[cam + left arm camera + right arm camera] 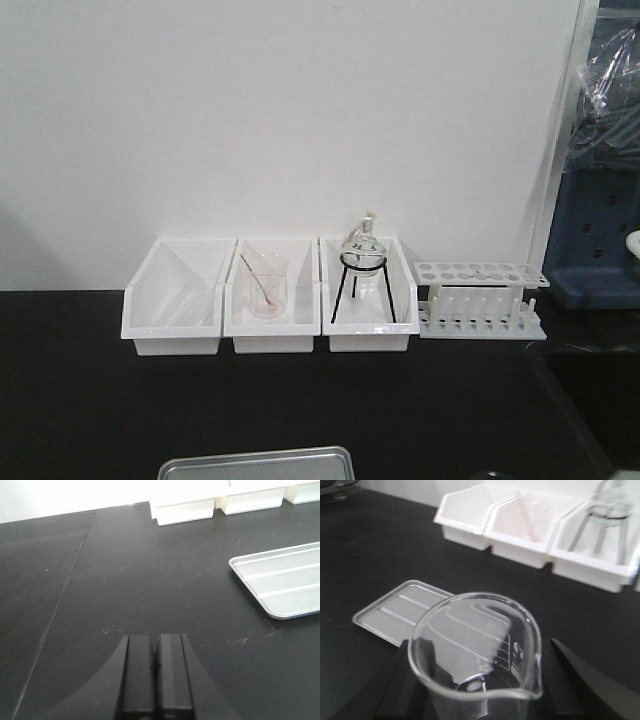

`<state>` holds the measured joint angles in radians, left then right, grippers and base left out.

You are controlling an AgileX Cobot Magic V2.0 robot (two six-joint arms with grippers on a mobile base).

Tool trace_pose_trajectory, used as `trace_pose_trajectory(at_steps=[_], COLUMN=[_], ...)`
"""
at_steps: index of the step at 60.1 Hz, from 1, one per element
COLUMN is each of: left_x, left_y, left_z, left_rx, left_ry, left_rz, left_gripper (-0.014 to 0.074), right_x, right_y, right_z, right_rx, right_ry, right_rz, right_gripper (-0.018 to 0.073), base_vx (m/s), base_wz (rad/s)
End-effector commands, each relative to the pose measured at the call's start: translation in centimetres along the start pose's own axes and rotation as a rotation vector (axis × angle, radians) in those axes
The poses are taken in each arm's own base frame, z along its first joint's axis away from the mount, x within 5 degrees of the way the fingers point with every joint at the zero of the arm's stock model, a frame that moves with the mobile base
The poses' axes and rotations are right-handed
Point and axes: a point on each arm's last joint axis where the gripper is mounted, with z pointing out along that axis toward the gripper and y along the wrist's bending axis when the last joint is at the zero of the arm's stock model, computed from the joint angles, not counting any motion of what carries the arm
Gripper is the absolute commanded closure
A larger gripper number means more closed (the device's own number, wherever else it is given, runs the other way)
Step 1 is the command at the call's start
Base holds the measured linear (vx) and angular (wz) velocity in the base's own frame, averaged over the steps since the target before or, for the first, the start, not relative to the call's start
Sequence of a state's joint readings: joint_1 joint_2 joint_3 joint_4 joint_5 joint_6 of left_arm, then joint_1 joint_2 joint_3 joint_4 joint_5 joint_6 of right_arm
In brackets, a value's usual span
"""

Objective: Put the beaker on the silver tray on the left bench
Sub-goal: 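Lower the beaker onto the silver tray with the right gripper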

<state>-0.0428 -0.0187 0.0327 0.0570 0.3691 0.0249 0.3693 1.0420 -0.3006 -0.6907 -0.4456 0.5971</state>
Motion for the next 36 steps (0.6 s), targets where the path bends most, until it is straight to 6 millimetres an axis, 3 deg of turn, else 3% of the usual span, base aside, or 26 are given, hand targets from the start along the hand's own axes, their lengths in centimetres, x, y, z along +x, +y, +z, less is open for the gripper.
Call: trace_pose_trajectory(at_steps=[1,7,18,36], left_x=[-0.1,-0.1,-0.1,-0.1], left_y=[-0.1,-0.1,-0.1,-0.1], left_z=[0.2,0.2,0.2,0.2], left_rx=[0.007,0.007,0.007,0.007], left_ry=[-0.062,-0.062,-0.062,-0.062], left_rz=[-0.002,-0.002,-0.002,-0.002], left_gripper=[0.0595,0.0595,0.0595,0.0595], right_x=[-2.2,-2.0,-0.7,1.4], right_y=[-0.1,-0.6,-1.6,-2.6], right_z=[3.2,7.0,13.2,20.2], right_rx=[-0.097,-0.159,-0.242,-0.268], right_ry=[-0.128,-0.138,-0.166,-0.145], right_rz=[-0.050,-0.149,-0.083,-0.057], right_gripper=[0.0571,0.0571,0.0571,0.0571], base_vx=[0.00,0.00,0.00,0.00], base_wz=[0.00,0.00,0.00,0.00])
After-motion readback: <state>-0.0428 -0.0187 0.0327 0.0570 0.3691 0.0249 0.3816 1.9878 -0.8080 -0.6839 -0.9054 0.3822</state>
